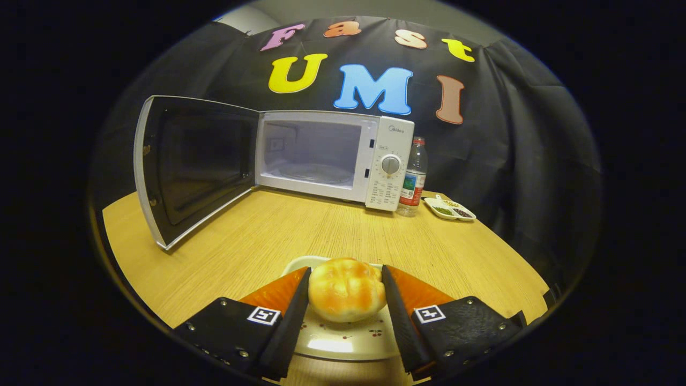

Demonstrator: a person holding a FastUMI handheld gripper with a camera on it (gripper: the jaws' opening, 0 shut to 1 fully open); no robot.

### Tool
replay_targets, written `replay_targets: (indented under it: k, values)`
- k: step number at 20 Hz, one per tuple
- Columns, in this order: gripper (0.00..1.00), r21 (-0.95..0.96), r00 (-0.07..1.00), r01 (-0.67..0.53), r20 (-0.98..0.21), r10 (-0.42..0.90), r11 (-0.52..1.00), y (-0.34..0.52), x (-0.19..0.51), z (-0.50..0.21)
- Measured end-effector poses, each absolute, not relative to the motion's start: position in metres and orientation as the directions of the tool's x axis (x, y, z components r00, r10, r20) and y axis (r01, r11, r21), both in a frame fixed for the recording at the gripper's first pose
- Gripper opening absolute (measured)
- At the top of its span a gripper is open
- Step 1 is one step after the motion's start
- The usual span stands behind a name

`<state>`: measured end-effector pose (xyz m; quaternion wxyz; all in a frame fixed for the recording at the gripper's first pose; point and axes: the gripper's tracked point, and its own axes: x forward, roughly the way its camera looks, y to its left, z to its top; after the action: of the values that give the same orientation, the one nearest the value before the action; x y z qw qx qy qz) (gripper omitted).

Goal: Open the microwave, put the food inside, and close the microwave door.

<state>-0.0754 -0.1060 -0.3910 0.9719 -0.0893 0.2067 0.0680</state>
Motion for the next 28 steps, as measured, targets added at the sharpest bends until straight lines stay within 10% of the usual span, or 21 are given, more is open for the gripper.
replay_targets:
  k: [28]
  values:
    - [0.76, 0.298, 0.943, -0.064, -0.293, 0.155, 0.952, 0.040, 0.152, -0.314]
